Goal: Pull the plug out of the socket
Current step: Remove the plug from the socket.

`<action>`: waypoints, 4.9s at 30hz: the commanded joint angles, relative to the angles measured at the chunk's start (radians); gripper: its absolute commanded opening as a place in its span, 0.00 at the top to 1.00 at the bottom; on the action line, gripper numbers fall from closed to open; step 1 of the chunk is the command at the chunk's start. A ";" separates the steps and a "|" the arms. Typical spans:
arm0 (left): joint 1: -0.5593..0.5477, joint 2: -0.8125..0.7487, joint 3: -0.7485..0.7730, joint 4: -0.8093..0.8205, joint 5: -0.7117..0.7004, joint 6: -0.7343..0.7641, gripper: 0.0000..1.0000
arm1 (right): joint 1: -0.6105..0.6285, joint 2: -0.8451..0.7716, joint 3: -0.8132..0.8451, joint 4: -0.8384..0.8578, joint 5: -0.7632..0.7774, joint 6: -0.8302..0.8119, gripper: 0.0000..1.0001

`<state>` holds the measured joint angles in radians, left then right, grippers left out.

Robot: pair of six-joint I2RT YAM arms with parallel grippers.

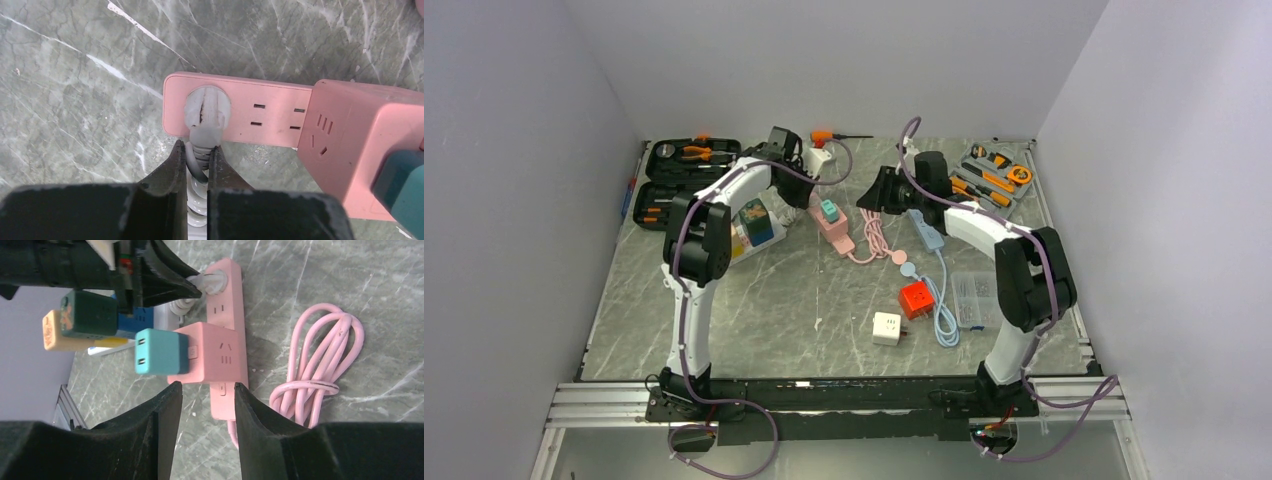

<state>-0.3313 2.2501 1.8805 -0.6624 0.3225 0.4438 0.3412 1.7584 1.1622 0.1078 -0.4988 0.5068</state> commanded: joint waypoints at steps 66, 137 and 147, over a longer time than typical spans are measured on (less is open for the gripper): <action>0.104 -0.537 -0.547 0.272 0.607 0.126 0.01 | 0.198 0.114 0.172 -0.021 -0.329 -0.316 1.00; 0.037 -0.384 -0.287 -0.842 0.926 1.066 1.00 | 0.115 0.177 0.141 0.048 -0.057 -0.322 1.00; 0.037 -0.421 -0.325 -0.844 0.913 1.078 1.00 | 0.084 0.225 0.136 0.075 0.080 -0.307 1.00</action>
<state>-0.2295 1.9472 1.5787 -1.2034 1.0935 1.4822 0.5499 1.9381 1.2774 0.0090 -0.8078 0.1528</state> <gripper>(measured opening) 0.201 0.346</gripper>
